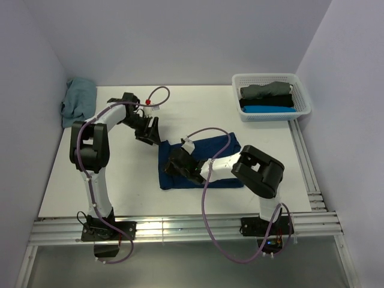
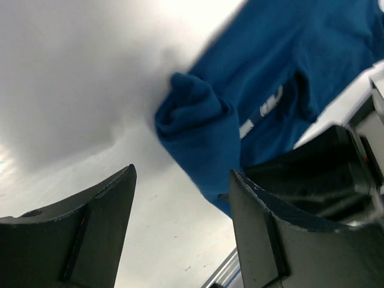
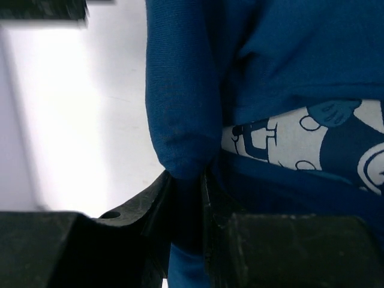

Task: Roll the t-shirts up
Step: Roll the tshirt

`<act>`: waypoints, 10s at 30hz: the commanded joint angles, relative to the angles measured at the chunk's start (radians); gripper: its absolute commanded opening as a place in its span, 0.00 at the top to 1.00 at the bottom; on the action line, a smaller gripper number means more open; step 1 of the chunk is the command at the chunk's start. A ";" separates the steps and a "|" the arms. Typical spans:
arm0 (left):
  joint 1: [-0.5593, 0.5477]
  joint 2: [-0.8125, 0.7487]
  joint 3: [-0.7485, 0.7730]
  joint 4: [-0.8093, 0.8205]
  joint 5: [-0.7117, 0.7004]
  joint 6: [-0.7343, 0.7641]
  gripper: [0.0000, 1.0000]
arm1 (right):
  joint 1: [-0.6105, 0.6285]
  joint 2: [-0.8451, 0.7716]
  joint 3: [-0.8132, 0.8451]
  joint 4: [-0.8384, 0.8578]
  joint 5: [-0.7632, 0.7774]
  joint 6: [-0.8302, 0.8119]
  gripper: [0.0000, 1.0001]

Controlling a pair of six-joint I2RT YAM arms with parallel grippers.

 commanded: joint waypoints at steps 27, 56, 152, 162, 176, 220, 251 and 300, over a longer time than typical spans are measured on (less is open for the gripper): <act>-0.058 -0.076 -0.146 0.161 -0.225 -0.090 0.86 | 0.074 0.052 0.318 -0.496 0.179 -0.009 0.39; -0.173 -0.046 -0.047 0.072 -0.371 -0.109 0.90 | 0.152 0.325 0.858 -0.896 0.446 -0.161 0.43; -0.042 -0.010 -0.203 0.288 0.100 -0.102 0.41 | 0.008 0.097 -0.309 0.759 -0.058 0.362 0.89; -0.119 -0.016 -0.134 0.252 -0.199 -0.192 0.90 | 0.050 -0.026 -0.295 0.500 -0.005 0.298 0.68; -0.164 0.005 -0.077 0.172 -0.348 -0.205 0.95 | 0.238 -0.084 -0.249 0.196 0.083 0.330 0.61; -0.204 0.017 -0.005 0.089 -0.422 -0.185 0.88 | 0.111 0.201 0.569 -0.681 0.475 -0.181 0.51; -0.216 0.030 0.022 0.071 -0.420 -0.186 0.73 | 0.179 0.304 0.776 -0.928 0.640 -0.199 0.46; 0.000 -0.070 -0.129 0.129 0.055 -0.004 0.26 | -0.064 0.098 -0.054 0.501 -0.212 0.112 0.76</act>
